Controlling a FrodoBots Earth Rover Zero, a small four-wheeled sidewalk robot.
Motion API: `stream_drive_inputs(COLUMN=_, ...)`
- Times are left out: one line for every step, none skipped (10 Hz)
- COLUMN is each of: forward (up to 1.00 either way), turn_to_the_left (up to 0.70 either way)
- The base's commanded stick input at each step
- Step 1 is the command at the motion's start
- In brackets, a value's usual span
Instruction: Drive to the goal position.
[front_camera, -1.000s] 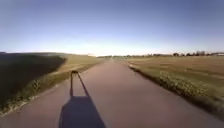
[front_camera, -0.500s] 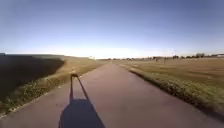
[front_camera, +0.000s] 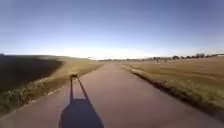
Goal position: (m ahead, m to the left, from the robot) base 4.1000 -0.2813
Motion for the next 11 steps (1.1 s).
stream_drive_inputs(forward=0.85, turn_to_the_left=0.0)
stream_drive_inputs(forward=0.85, turn_to_the_left=0.0)
stream_drive_inputs(forward=0.85, turn_to_the_left=0.0)
stream_drive_inputs(forward=0.85, turn_to_the_left=0.0)
stream_drive_inputs(forward=0.85, turn_to_the_left=0.0)
stream_drive_inputs(forward=0.85, turn_to_the_left=0.0)
stream_drive_inputs(forward=0.85, turn_to_the_left=0.0)
stream_drive_inputs(forward=0.85, turn_to_the_left=0.0)
stream_drive_inputs(forward=0.85, turn_to_the_left=-0.01)
stream_drive_inputs(forward=0.85, turn_to_the_left=-0.02)
stream_drive_inputs(forward=0.85, turn_to_the_left=-0.02)
